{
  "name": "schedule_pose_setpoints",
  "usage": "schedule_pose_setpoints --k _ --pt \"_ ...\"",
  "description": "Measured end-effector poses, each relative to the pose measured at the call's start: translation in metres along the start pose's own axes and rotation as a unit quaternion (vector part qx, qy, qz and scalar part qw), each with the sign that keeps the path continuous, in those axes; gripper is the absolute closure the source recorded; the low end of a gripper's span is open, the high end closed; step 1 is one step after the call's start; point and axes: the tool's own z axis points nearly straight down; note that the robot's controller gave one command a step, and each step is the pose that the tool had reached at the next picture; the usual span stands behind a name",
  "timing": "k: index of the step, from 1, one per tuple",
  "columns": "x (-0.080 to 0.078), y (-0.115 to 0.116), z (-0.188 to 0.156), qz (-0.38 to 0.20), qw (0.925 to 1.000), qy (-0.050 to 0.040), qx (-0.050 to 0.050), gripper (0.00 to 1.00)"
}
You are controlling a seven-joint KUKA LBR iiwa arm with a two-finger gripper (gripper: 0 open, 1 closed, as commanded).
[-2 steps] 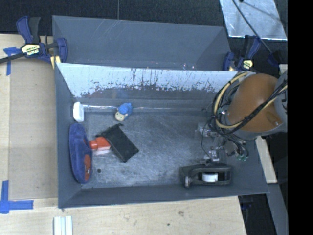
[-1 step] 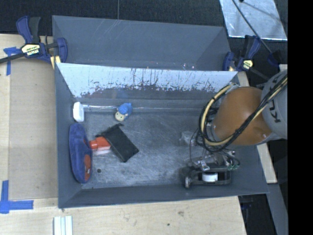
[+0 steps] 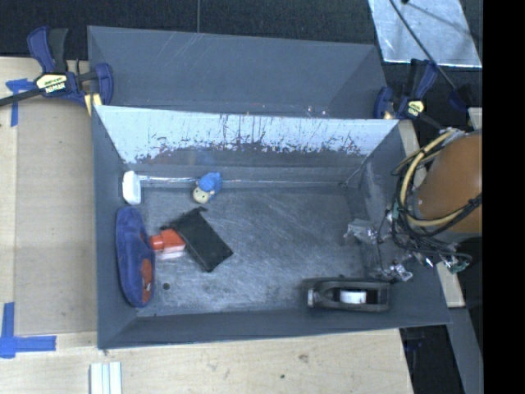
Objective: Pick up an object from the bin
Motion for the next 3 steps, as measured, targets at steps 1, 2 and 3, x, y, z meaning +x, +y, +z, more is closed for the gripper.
schedule_pose_setpoints --k 1,2,3 --pt "-0.027 0.038 0.028 -0.002 0.9999 -0.0104 0.003 0.0" --pt "-0.041 0.066 0.029 -0.164 0.9863 -0.0146 0.009 0.0" --pt "-0.042 0.076 0.028 -0.348 0.9372 -0.0162 0.006 0.0"
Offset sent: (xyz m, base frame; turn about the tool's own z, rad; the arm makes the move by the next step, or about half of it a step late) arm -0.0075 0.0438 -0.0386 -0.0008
